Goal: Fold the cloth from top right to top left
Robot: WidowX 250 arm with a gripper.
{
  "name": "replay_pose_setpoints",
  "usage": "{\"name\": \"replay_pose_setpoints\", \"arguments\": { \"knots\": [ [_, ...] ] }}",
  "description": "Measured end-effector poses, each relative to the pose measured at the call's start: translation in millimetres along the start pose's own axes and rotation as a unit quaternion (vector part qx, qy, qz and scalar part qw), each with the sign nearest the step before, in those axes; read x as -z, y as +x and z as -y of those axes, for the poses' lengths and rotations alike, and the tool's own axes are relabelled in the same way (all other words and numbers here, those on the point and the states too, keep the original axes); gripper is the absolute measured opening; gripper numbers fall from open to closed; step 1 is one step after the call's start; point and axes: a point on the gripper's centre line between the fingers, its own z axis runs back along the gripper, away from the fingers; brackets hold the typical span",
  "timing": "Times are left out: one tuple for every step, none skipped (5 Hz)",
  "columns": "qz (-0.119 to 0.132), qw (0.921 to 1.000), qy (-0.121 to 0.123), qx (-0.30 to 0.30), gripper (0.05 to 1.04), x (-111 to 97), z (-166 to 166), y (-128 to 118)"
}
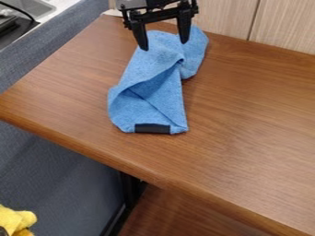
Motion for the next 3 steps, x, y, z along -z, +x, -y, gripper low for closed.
{"name": "replay_pose_setpoints", "arguments": {
  "knots": [
    [-0.016,0.9998,0.008,-0.001,1.002,11.6,-2.6,-3.2],
    [-0.031,0.9989,0.008,0.035,1.001,15.8,11.6,-13.5],
    [-0.035,0.9977,0.002,0.058,1.001,16.2,23.0,-19.9]
  ]
}}
